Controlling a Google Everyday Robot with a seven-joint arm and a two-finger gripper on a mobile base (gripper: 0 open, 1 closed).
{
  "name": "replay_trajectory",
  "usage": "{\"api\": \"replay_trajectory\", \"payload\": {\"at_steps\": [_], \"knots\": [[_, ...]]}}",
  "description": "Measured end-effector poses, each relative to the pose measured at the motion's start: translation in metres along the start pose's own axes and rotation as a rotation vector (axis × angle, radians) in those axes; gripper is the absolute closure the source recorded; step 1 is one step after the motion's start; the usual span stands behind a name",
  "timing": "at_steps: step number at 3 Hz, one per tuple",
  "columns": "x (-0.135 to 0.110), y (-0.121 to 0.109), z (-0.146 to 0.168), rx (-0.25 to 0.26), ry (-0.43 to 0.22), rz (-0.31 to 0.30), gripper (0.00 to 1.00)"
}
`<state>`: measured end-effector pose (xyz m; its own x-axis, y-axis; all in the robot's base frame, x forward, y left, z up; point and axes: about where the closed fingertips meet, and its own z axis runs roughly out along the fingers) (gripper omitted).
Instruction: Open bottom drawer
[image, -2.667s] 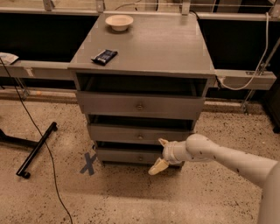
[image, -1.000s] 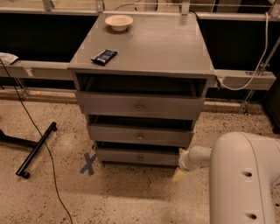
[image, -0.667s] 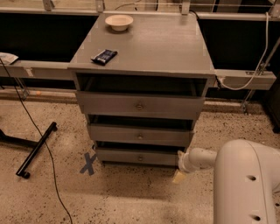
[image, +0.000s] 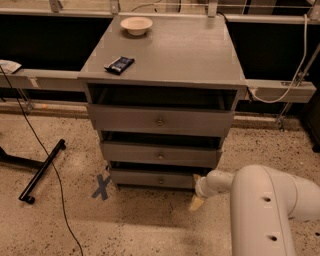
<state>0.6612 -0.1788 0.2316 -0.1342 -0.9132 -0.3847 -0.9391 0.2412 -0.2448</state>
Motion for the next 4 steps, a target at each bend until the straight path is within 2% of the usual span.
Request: {"api": "replay_trajectory", "payload": {"at_steps": [2,4], "knots": [[-0.019,-0.022,0.033,0.03,-0.027,-0.051,0.0],[-0.017,-0.046,0.056,0.051,-0.025,-0.058,0.0]]}}
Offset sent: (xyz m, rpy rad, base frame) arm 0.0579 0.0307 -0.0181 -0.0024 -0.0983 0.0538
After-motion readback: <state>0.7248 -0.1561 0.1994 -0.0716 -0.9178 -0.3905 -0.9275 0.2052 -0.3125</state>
